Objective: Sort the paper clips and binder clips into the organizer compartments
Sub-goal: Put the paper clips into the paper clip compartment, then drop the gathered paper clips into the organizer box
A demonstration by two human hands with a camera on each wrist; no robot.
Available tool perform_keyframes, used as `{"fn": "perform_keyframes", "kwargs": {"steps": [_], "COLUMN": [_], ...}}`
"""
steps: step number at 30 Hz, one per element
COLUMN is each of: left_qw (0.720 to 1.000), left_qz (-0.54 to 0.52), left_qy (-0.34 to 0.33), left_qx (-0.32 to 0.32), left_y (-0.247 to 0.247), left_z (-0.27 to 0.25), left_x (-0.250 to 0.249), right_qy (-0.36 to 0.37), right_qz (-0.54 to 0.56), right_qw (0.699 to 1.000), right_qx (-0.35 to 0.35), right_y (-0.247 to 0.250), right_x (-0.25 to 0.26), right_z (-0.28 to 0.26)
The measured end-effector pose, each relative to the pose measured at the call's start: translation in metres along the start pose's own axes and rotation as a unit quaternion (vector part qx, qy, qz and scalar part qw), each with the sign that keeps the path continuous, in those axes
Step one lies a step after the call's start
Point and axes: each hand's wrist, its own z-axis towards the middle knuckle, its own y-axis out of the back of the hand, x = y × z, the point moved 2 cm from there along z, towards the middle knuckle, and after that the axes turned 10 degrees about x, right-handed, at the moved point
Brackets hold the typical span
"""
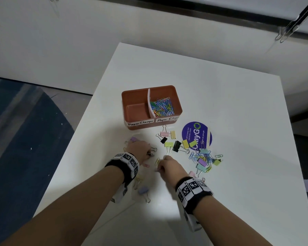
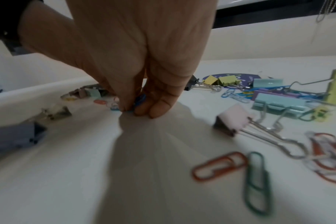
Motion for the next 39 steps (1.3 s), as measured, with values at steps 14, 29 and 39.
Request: {"fn": "perform_keyframes", "kwargs": {"steps": [14, 29, 39], "left_qw": [0.997, 0.941, 0.957], "left_qz": [-0.035, -0.294, -0.262], "left_qy": [-0.024, -0.001, -0.032], "left_qx": [-0.062, -0.166, -0.119], "left_y": [0.007, 0.167, 0.087], "left_z": [-0.017, 0.000, -0.045], "left_x": [-0.002, -0.010, 0.032], "right_qy": [0.008, 0.045, 0.122], "right_qz": [0.022, 0.102, 0.148], "right_qw": [1.000, 0.964, 0.964], "right_qx": [-0.004, -0.242, -0.183], "right_y": [0.027, 0.213, 0.127], "right_x": [0.001, 0.054, 0.020], "right_z": [-0.033, 0.034, -0.007]}}
